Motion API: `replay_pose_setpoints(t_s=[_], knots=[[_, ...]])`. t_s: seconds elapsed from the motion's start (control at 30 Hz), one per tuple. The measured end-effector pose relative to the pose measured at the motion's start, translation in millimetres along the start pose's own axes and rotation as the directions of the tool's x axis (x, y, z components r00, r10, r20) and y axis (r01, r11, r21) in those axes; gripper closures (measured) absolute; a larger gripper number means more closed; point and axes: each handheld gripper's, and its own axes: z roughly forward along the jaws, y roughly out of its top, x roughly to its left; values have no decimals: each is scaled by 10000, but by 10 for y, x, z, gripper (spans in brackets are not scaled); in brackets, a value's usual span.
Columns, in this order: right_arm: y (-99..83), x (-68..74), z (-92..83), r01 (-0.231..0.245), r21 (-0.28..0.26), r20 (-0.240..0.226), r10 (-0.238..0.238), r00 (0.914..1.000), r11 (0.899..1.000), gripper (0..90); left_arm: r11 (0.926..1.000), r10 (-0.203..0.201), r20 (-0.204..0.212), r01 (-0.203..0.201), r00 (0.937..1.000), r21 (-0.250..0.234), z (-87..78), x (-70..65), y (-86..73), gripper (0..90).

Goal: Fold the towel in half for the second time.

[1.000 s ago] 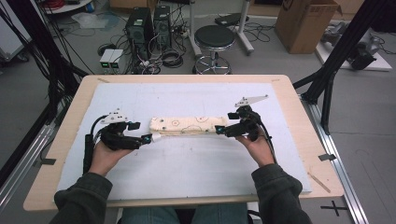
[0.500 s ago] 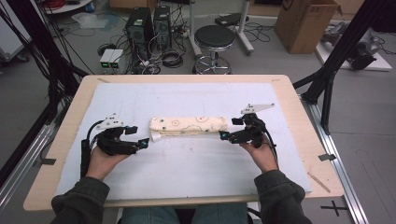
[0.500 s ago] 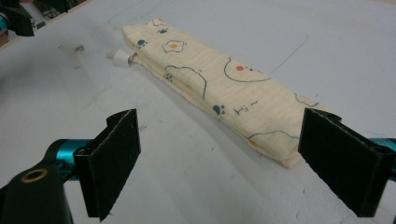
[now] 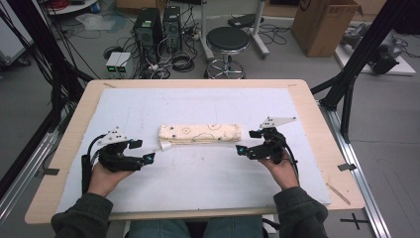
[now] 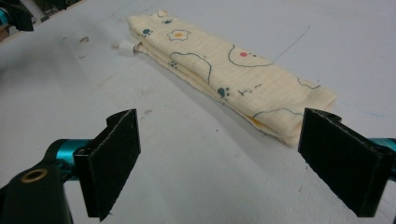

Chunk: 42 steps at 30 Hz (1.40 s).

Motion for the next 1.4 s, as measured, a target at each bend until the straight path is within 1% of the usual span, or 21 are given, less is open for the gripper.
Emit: replay_pose_setpoints(t_s=[0.1, 0.2, 0.37, 0.5, 0.67, 0.73, 0.83, 0.87, 0.9, 0.97, 1.0, 1.1, 1.13, 1.2, 1.23, 1.4], knots=[[-33, 7, -29, -71, 12, 3, 71, 10000, 10000, 121, 10000, 1, 18, -1, 10000, -20, -23, -17, -27, 252], [-78, 4, -46, -27, 1, 42, 27, 10000, 10000, 122, 9999, 35, -41, -34, 10000, 110, -35, -40, -45, 248], [-151, 4, -84, -50, -59, 85, 50, 10000, 10000, 121, 10000, 45, 46, -45, 10000, -14, -67, -78, -82, 242], [-210, 24, -115, -25, -30, 131, 26, 9999, 10000, 121, 9999, 4, -57, -3, 10000, 134, -64, -90, -139, 239], [-295, 26, -149, -4, -135, 174, 6, 9998, 9999, 121, 9996, 0, -34, 1, 10000, 270, -72, -110, -195, 239], [-324, 25, -166, -63, -101, 227, 65, 9997, 9999, 121, 9993, 80, -94, -77, 9999, 361, -86, -123, -217, 238], [-373, 11, -190, -15, -167, 333, 20, 9994, 9999, 122, 9994, 28, -75, -25, 10000, 344, -115, -138, -247, 238], [-391, 12, -196, -98, -185, 337, 104, 9994, 9998, 121, 9994, 16, -89, -13, 10000, 351, -125, -141, -257, 238], [-411, 7, -204, -80, -179, 357, 87, 9993, 9998, 122, 9994, 5, -108, -1, 9999, 343, -133, -146, -270, 238], [-449, 6, -216, -107, -126, 414, 112, 9991, 9999, 122, 9993, 49, -131, -43, 9999, 384, -148, -147, -284, 237], [-465, -2, -217, -38, -138, 453, 44, 9990, 9999, 121, 9993, 77, -153, -71, 9999, 377, -157, -147, -291, 236], [-508, 5, -240, -152, -42, 491, 154, 9987, 9999, 121, 9993, 109, -227, -101, 9997, 354, -189, -160, -314, 236], [-522, -2, -244, -75, -84, 504, 79, 9987, 9999, 122, 9992, 133, -250, -124, 9996, 370, -199, -166, -321, 236], [-545, 4, -263, -159, -46, 494, 161, 9986, 9999, 121, 9990, 213, -275, -202, 9994, 408, -216, -175, -340, 236], [-555, 3, -270, -145, -97, 512, 150, 9986, 9998, 121, 9991, 167, -269, -156, 9995, 402, -223, -183, -354, 236], [-600, 28, -316, -104, -157, 529, 112, 9985, 9998, 121, 9989, 218, -300, -205, 9993, 430, -255, -197, -397, 236]])
